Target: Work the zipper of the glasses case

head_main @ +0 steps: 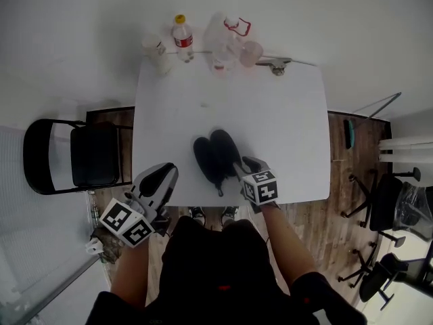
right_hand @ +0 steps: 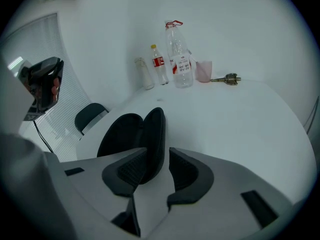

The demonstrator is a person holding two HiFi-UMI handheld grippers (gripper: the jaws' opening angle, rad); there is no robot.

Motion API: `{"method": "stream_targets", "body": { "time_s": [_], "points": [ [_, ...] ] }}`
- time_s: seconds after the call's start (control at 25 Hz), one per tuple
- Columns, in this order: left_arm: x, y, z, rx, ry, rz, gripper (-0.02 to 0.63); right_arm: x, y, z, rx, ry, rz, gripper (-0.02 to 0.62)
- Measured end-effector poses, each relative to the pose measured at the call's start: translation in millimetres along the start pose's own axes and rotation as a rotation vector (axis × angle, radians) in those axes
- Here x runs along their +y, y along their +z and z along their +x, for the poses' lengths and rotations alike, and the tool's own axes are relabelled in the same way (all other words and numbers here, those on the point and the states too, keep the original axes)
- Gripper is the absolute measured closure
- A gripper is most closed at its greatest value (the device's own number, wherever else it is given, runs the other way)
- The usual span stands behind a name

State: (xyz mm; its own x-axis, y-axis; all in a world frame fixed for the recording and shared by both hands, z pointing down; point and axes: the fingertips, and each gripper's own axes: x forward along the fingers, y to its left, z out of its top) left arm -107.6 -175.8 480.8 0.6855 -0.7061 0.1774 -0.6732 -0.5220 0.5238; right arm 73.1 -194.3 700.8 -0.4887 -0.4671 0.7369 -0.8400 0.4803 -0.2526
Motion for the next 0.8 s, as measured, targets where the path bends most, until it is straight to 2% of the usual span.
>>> {"method": "stream_targets", "body": {
  "time_s": [0.04,0.12,0.32,0.44,0.68,0.72,0.8],
  "points": [
    [0,0,1,-0.001,0.002,-0.002,0.558,0,-2,2,0.008,-0.002,-0.007,0.456],
    [0,0,1,-0.002,0.008,0.0,0.558,-2,-4,5,0.014,-0.018,-0.01,0.508],
    [5,0,-1,-0.01,0.016,-0.032,0.558,-7,-1,3,0.001,-0.039,0.006,0.555],
    [7,4,-1,-0.029,0.001,-0.063,0.558,-9,8,-4,-0.038,-0.012,0.088,0.56],
    [4,13,-4,-0.063,-0.078,-0.089,0.556,-4,41,-38,-0.147,0.066,0.219,0.56],
    [3,14,-3,-0.064,-0.097,-0.095,0.549,-2,48,-45,-0.168,0.083,0.237,0.56],
    [-3,17,-2,-0.061,-0.143,-0.099,0.463,2,65,-60,-0.21,0.118,0.27,0.56]
  ]
}}
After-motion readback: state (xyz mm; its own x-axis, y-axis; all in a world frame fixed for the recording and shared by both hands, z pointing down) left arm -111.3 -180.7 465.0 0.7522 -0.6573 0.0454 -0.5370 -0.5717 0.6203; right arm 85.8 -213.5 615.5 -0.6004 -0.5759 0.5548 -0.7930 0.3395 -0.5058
